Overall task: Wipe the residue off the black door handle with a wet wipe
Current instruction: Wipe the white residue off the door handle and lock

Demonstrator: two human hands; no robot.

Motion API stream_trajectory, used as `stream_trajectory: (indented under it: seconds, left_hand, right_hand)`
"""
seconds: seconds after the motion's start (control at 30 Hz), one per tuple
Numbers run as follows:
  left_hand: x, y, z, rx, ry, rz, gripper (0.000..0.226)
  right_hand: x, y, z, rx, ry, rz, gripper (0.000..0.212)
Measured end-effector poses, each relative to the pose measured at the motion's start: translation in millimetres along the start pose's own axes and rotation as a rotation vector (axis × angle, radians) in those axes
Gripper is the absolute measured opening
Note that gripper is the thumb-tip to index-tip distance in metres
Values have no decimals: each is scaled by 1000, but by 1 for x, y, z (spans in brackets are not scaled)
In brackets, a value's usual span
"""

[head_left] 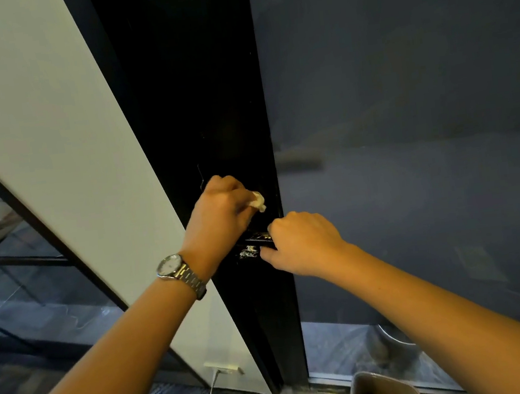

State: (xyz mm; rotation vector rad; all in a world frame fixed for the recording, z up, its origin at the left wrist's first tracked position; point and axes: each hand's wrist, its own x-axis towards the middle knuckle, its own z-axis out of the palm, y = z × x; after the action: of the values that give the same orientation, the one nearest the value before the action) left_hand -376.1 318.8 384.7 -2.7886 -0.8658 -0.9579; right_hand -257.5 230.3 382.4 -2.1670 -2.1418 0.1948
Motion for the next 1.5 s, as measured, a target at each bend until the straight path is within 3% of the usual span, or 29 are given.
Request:
stream_trajectory:
  seconds: [0.1,0.23,0.3,0.53,0.73,0.93,1.07,1.13,1.33,1.43,1.5]
  left_hand:
    - [4,3,3,30,-48,63,10]
    - [13,-5,-11,-97,224,-121,16]
    - [16,-5,-14,-122,276,-137,17]
    - [13,0,2,73,-126,240,16]
    - [23,-7,-17,34,76,207,14]
    - [22,-1,5,173,-270,471,23]
    - [28,0,-6,241,-77,482,37]
    - [30,3,0,284,-20,528,29]
    - [35,8,4,530,-351,735,25]
    - [40,10,-1,574,-325,733,25]
    - [39,5,-5,568,-197,712,26]
  right_hand:
    - [0,0,2,-10,26,-12,39]
    - [-3,2,4,-1,74,-48,28]
    - [-2,3,4,-2,83,-55,29]
    - [-2,4,7,-41,106,-71,34]
    - [-1,4,7,-32,110,-61,34]
    - [-3,4,7,-28,114,-55,32]
    - [-3,4,6,-39,113,-57,30]
    - [-2,3,6,-39,111,-53,30]
    - [-5,2,4,-36,107,-50,36]
    - [-7,2,3,-34,111,-49,31]
    - [-7,3,4,-38,117,-51,28]
